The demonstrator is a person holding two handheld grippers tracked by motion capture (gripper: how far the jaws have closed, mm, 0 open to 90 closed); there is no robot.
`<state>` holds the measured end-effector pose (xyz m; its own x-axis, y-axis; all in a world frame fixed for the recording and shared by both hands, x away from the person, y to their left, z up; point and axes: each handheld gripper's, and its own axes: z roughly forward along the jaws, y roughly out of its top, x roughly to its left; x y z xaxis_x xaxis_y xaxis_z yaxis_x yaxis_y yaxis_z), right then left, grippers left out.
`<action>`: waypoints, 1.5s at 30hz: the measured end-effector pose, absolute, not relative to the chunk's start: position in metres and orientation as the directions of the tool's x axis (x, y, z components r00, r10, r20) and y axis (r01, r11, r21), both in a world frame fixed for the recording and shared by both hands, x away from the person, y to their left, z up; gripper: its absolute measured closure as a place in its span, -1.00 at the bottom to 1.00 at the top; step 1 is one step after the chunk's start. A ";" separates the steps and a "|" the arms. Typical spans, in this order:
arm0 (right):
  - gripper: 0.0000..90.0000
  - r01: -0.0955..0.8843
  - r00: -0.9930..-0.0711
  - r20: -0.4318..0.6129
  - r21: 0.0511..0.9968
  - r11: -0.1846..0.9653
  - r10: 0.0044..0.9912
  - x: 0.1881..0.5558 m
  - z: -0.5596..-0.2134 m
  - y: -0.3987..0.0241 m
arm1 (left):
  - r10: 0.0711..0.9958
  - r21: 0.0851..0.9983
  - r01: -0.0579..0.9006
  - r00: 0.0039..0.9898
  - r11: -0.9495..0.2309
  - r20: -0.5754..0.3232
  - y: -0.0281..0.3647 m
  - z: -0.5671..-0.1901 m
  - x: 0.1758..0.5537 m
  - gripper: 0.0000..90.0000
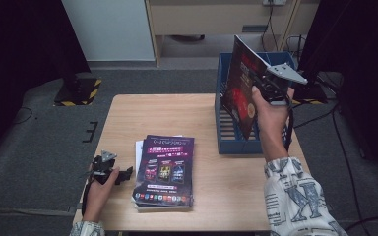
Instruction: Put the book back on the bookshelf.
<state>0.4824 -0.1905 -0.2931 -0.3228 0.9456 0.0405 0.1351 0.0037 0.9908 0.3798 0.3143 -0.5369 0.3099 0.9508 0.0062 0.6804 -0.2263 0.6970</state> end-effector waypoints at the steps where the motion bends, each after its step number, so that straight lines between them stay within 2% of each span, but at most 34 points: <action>1: 0.93 0.134 -0.322 0.043 0.991 0.001 0.946 0.484 -0.294 -0.189 | 0.951 0.697 0.680 0.310 -0.226 0.006 0.314 -0.537 0.380 -1.00; 22: 0.93 0.105 -0.277 0.009 0.994 0.021 0.961 0.503 -0.318 -0.166 | 0.950 0.697 0.680 0.312 -0.226 0.004 0.314 -0.537 0.380 -1.00; 45: 0.93 0.139 -0.252 0.001 0.990 0.036 0.968 0.511 -0.356 -0.158 | 0.947 0.697 0.679 0.320 -0.233 0.004 0.313 -0.537 0.381 -1.00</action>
